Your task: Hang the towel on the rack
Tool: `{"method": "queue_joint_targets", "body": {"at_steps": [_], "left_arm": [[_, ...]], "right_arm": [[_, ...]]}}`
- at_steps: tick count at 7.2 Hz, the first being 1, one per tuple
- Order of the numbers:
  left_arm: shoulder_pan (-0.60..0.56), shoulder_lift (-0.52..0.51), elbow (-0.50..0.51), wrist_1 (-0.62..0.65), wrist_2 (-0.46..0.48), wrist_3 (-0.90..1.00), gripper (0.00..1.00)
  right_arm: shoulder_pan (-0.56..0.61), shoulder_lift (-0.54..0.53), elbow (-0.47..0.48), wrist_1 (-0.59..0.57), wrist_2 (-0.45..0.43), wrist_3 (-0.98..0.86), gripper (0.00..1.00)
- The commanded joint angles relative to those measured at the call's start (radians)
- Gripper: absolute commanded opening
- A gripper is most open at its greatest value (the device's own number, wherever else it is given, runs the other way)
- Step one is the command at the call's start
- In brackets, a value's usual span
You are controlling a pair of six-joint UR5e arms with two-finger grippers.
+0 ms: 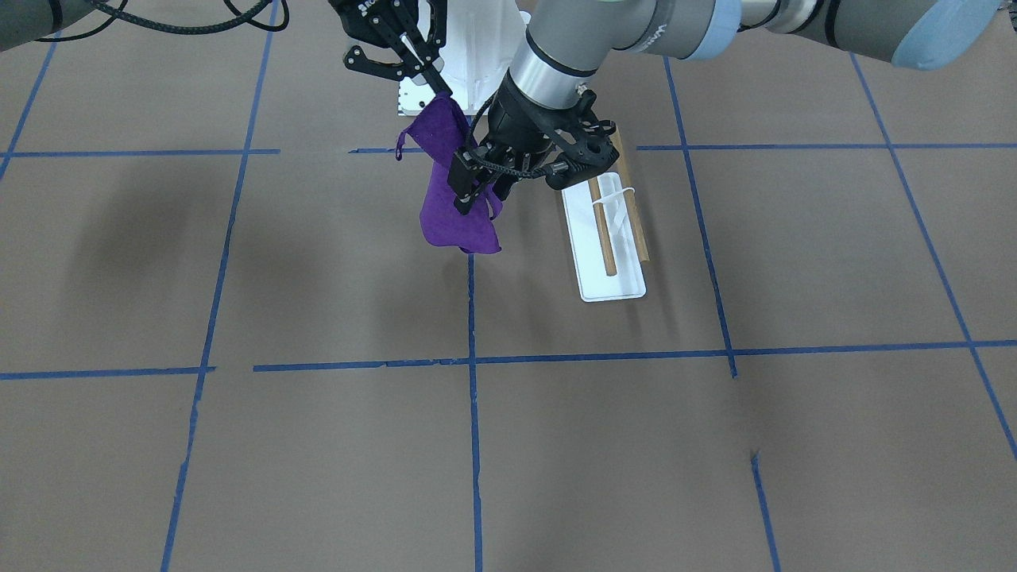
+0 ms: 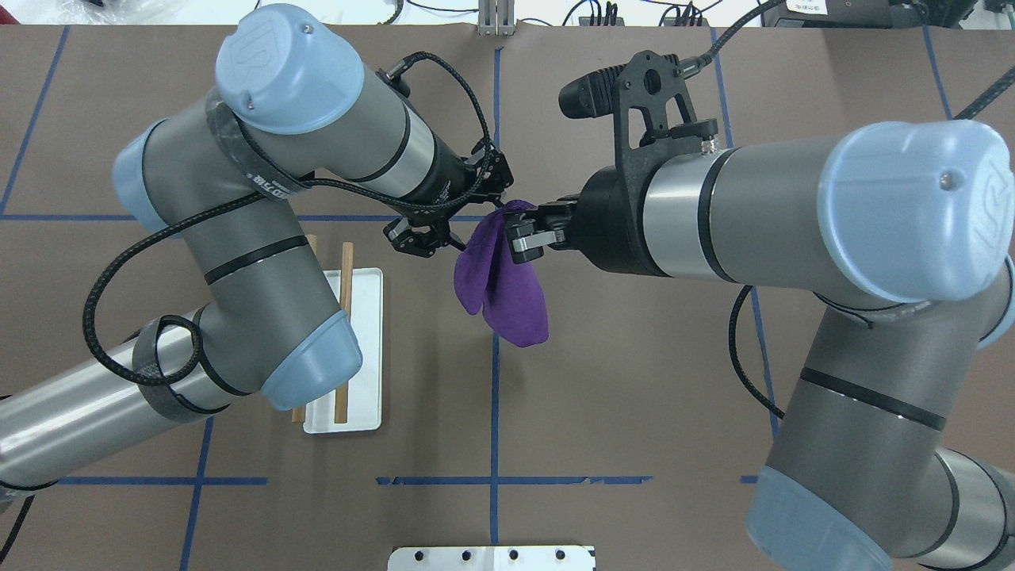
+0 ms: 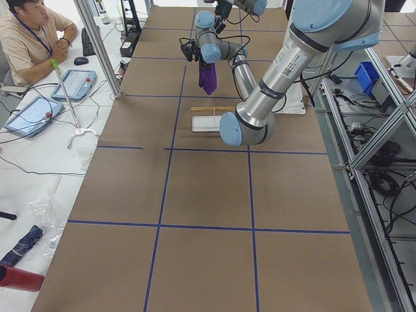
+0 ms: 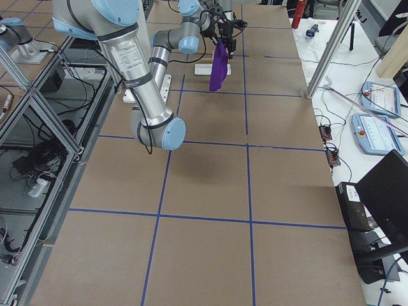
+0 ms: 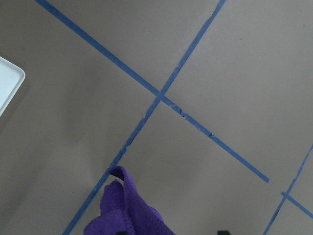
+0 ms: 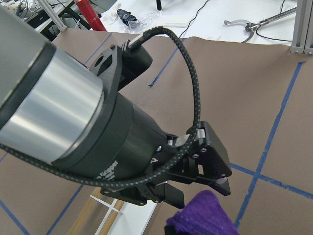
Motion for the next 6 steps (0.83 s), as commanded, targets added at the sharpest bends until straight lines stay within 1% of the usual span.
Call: {"method": "queue_joint_targets", "body": {"at_steps": [1, 2, 5, 6], "left_arm": [[0.003, 0.005, -0.012, 0.003, 0.002, -0.008, 0.29], [0.003, 0.009, -0.015, 0.001, 0.005, 0.001, 0.01], [0.003, 0.008, -0.017, 0.003, 0.006, 0.001, 0.0], [0.003, 0.008, -0.017, 0.001, 0.006, 0.001, 0.0]], "right_arm": [[0.0, 0.0, 0.001, 0.001, 0.0, -0.003, 0.0], [0.0, 0.0, 0.001, 0.0, 0.0, -0.003, 0.0], [0.0, 0.0, -0.004, 0.0, 0.002, -0.006, 0.0], [0.0, -0.001, -0.005, 0.0, 0.006, -0.034, 0.0]]}}
